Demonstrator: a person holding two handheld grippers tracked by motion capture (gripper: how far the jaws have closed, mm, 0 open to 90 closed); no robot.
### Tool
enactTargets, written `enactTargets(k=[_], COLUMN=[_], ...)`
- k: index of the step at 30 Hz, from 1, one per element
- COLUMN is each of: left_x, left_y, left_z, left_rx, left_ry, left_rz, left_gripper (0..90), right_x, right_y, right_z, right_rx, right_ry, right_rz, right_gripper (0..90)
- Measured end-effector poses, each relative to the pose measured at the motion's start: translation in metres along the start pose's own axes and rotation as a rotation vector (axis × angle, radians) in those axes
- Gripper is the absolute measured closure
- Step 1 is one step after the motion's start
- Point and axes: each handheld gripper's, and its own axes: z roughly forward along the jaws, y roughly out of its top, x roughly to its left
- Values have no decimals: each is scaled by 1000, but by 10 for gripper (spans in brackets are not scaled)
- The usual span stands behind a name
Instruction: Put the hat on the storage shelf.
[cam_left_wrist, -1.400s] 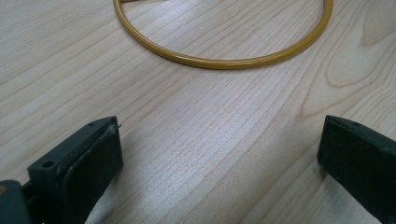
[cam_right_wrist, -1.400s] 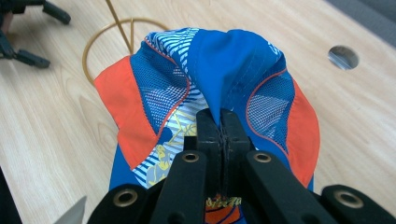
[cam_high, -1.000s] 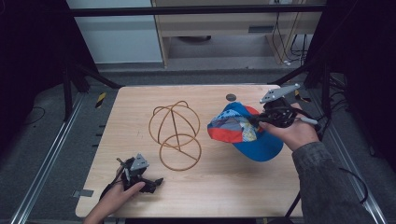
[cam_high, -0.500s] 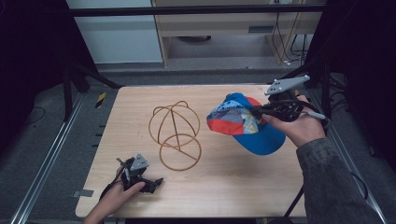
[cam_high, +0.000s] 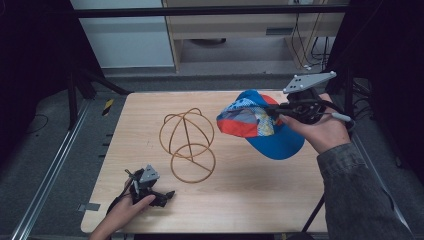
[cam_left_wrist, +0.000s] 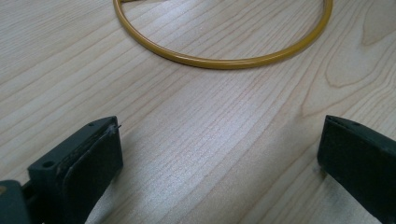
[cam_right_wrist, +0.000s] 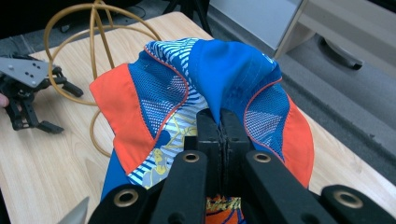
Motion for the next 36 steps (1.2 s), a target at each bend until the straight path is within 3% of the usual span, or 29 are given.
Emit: enactTargets(k=[20,36], left_x=[0,0], left_y=[0,0], left_z=[0,0], left_rx=[2,2], left_ry=[0,2], left_rz=[1,2], left_gripper=[0,0], right_x=[23,44], right_y=[46,89], right_z=[4,46], right_rx=[-88,-137], right_ry=[1,49], right_rz=[-63,-88], right_gripper=[892,892])
